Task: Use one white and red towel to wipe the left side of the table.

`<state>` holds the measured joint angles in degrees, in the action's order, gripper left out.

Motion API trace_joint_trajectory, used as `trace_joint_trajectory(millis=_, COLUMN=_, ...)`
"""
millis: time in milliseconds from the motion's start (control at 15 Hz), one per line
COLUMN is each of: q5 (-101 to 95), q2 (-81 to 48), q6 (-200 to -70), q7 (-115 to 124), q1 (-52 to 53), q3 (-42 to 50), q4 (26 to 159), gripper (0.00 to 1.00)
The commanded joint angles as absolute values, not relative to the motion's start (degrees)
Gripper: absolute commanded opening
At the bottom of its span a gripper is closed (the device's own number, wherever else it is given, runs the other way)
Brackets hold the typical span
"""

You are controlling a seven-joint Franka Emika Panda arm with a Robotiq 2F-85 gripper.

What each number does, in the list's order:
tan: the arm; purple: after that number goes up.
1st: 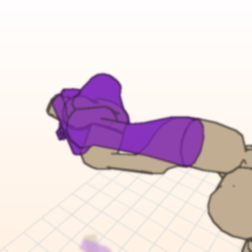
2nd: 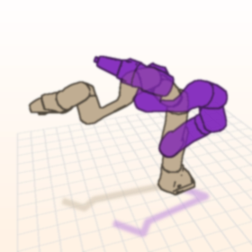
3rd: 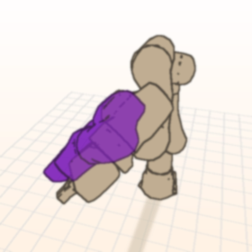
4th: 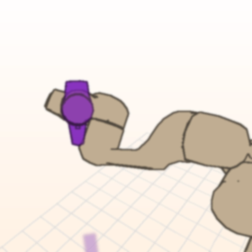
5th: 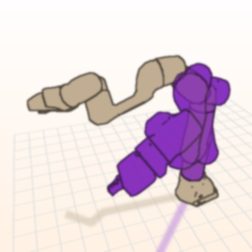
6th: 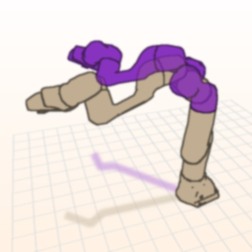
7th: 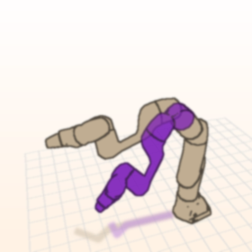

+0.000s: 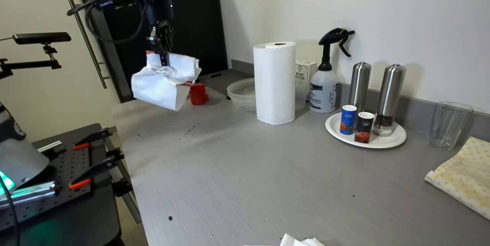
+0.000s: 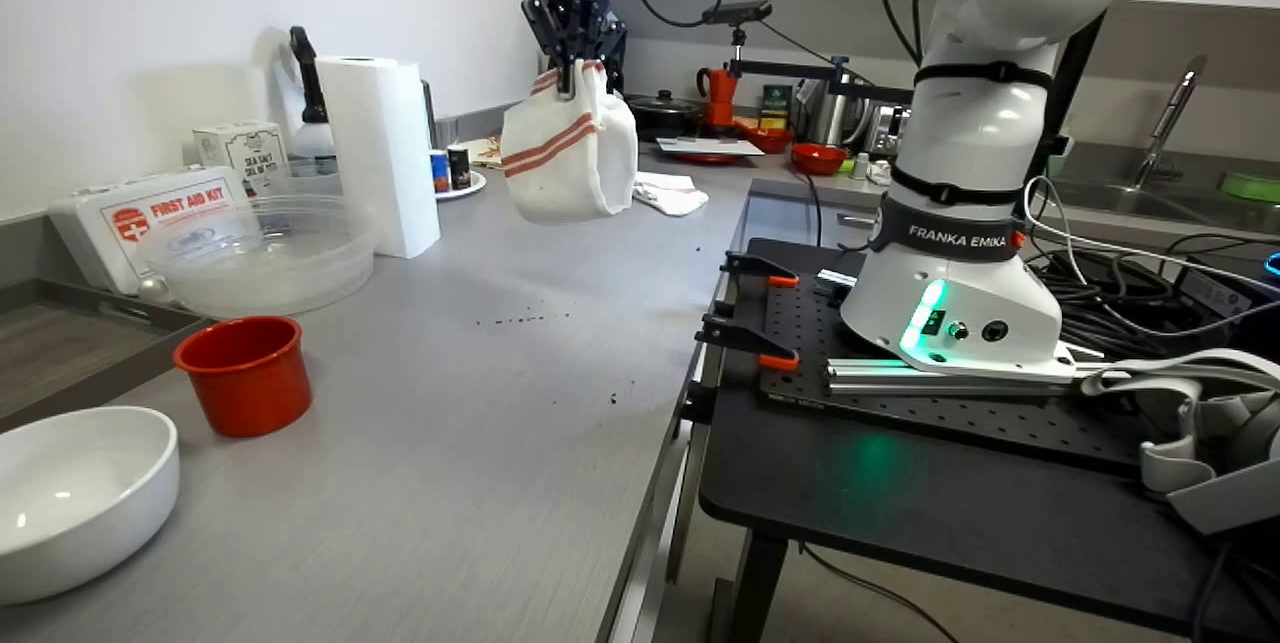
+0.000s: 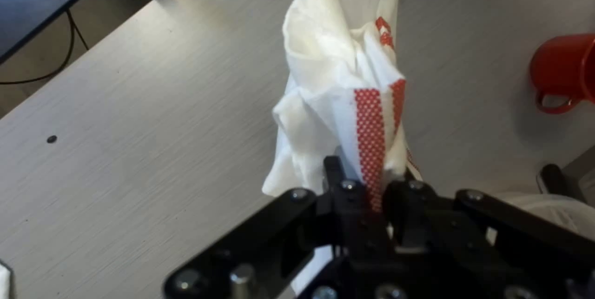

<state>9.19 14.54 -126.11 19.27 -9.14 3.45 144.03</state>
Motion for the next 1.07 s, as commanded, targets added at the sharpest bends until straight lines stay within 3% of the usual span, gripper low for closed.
trace_joint_trajectory(millis=0, q5=6.49, q2=18.17, q6=-127.34, q7=24.62, q1=-6.89, q3=-0.28, q4=148.65, gripper=0.03)
trace_joint_trajectory(millis=1000, q5=5.03, q2=4.28, q6=-135.98, q7=36.32, q1=2.71, q3=-11.06, q4=148.21, gripper=0.03)
